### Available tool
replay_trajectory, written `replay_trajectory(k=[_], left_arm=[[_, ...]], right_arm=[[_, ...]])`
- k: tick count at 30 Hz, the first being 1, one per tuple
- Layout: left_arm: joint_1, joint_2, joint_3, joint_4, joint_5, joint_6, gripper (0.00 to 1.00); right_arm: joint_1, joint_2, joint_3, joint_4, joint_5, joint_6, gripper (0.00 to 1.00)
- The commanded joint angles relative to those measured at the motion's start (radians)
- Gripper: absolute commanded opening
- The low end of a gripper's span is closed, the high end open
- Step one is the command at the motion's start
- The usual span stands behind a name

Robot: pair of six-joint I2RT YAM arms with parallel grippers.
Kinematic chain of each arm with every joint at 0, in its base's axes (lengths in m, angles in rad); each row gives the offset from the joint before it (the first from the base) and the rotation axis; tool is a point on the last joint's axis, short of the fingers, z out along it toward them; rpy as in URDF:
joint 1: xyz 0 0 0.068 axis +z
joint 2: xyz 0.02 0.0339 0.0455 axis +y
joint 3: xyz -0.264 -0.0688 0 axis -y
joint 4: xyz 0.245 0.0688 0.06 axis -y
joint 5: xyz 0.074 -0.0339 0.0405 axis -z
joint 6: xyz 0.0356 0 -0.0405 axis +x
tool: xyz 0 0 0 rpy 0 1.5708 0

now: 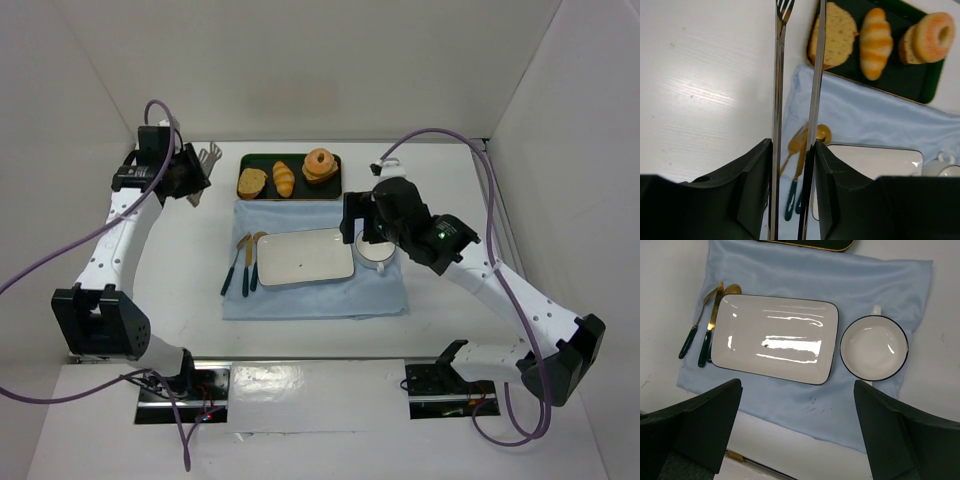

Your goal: Place the bread

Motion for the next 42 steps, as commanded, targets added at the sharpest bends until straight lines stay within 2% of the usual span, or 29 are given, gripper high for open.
replay_trajectory(k=[1, 7, 9, 14, 18, 27, 31, 36, 42], left_arm=[[-0.049, -0.036, 0.086, -0.015, 0.025, 0.017, 0.50], [-0.101, 0.000, 0.126, 0.029, 0.123, -0.006, 0.50], [-0.116, 0.014, 0.126, 0.093, 0.140, -0.021, 0.51], [-0.166, 0.135, 0.165, 0.181, 0.218, -0.054, 0.53], [-0.195, 0.258, 0.265, 0.213, 0.240, -0.066, 0.54], [-0.267, 0.528, 0.544, 0.164, 0.206, -0.075, 0.54], [-0.276, 0.620, 0.599, 0.143, 0.215, -0.075, 0.53], [-0.298, 0.652, 0.584, 0.121, 0.212, -0.045, 0.53], [-0.308, 0.606, 0.497, 0.121, 0.203, -0.011, 0.53]], right_arm=[[-0.009, -0.011, -0.018, 0.070, -0.011, -0.003, 1.00], [-0.009, -0.046, -0.068, 0.104, -0.011, 0.017, 1.00], [-0.018, -0.057, -0.090, 0.104, -0.011, 0.017, 1.00], [-0.029, -0.094, -0.108, 0.104, -0.002, 0.027, 1.00], [-0.060, -0.114, -0.128, 0.104, -0.011, 0.027, 1.00], [-0.300, -0.123, -0.128, 0.114, -0.216, -0.016, 1.00], [-0.414, -0.123, -0.128, 0.114, -0.310, -0.038, 1.00], [-0.414, -0.112, -0.128, 0.125, -0.309, -0.038, 1.00], [-0.414, -0.088, -0.119, 0.153, -0.319, -0.029, 1.00]])
